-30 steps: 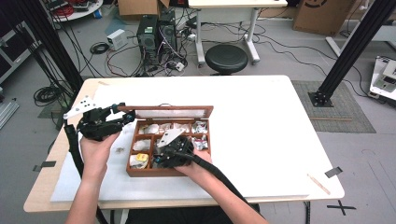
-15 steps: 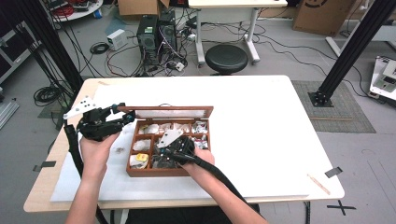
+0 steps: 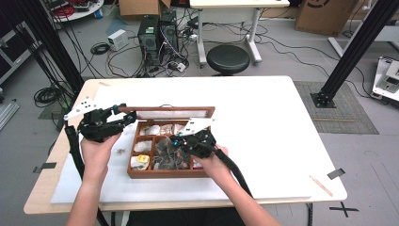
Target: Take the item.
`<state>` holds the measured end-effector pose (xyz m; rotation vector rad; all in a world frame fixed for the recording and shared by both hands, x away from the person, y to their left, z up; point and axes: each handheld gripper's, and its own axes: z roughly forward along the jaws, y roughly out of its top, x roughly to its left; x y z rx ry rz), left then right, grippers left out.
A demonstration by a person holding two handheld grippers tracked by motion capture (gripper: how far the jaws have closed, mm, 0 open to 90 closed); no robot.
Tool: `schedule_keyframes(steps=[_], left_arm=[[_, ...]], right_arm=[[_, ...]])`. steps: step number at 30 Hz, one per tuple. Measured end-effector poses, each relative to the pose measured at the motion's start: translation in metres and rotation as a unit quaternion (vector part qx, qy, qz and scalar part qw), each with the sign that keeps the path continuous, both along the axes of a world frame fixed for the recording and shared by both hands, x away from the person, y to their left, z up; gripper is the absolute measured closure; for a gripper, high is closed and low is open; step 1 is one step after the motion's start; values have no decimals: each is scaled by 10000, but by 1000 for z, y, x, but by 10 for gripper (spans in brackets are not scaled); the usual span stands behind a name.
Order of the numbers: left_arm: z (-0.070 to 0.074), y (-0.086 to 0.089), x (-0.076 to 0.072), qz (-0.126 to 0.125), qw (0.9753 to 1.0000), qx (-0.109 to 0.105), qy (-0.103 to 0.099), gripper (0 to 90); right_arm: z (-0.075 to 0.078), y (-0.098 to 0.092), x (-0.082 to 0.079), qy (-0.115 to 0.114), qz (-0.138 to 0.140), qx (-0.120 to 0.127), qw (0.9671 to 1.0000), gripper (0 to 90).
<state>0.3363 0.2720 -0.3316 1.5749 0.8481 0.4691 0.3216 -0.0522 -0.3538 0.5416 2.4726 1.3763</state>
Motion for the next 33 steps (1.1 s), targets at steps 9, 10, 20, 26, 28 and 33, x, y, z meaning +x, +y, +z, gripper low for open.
schedule_keyframes(steps=[9,10,20,26,28,33], left_arm=[[-1,-1,1,42,10000,-70,-1,394],[-1,-1,1,44,10000,-70,-1,394],[-1,-1,2,92,9999,-112,0,394],[0,-1,2,103,9999,-115,2,394],[0,-2,2,110,9999,-128,0,394],[0,-1,2,109,9999,-120,2,394]], right_arm=[[13,-54,-8,49,-129,431,9990,900],[14,-61,-9,32,-149,463,9988,900],[21,-132,-3,-159,-1007,613,9929,900],[28,-161,17,-207,-1589,793,9839,900],[29,-166,25,-228,-1758,817,9808,900],[27,-174,46,-229,-2122,820,9735,900]])
